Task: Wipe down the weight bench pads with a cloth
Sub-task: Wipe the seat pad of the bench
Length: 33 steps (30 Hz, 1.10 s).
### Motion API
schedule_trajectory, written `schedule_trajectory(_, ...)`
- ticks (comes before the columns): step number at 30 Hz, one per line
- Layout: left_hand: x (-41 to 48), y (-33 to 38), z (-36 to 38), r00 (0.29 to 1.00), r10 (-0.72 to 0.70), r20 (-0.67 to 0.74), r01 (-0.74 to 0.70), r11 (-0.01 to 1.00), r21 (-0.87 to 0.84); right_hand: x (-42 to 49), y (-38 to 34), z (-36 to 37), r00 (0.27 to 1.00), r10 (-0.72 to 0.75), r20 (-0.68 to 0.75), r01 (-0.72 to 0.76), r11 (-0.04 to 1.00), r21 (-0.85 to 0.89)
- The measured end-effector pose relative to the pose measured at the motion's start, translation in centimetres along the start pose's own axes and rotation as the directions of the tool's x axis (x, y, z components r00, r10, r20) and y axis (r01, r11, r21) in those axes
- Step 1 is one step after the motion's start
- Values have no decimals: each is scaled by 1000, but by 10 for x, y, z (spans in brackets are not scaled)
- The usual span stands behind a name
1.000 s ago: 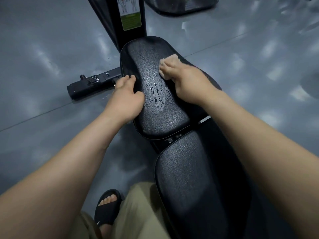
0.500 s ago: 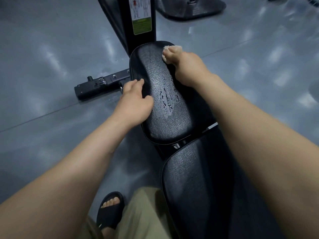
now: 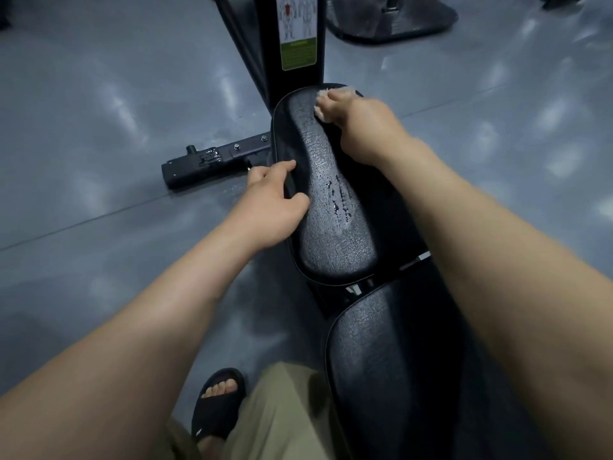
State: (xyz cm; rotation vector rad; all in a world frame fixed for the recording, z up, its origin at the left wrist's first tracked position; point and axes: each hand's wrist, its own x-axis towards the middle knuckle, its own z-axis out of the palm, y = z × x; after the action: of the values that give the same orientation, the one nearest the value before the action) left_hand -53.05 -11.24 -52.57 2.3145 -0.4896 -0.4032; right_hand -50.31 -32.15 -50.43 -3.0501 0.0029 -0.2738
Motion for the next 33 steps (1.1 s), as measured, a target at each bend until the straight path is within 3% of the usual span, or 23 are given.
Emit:
schedule_trajectory(4, -1, -3, 0, 1000, -22, -9, 23, 998, 50, -1, -7, -3, 999, -36, -27, 37, 998, 46)
schedule_trajectory(10, 1, -7, -5, 998, -56, -8, 56, 998, 17, -69, -30, 9, 964, -239, -118, 255, 955, 150)
schedule_trajectory(22, 5, -16, -6, 999, -30, 20, 29, 998, 61, 22, -33, -3, 997, 20, 77, -22, 999, 26)
schedule_trajectory(25, 6, -15, -4, 999, -44, 11, 43, 997, 66, 6, -37, 2, 1000, -7, 28, 5, 997, 77)
schedule_trajectory(29, 7, -11, -5, 999, -51, 15, 50, 998, 49, -45, -37, 14, 983, -137, -119, 155, 975, 157)
schedule_trajectory(33, 8, -8, -4, 1000, -22, 14, 20, 997, 78, -46, -26, 14, 997, -55, -57, 61, 991, 122)
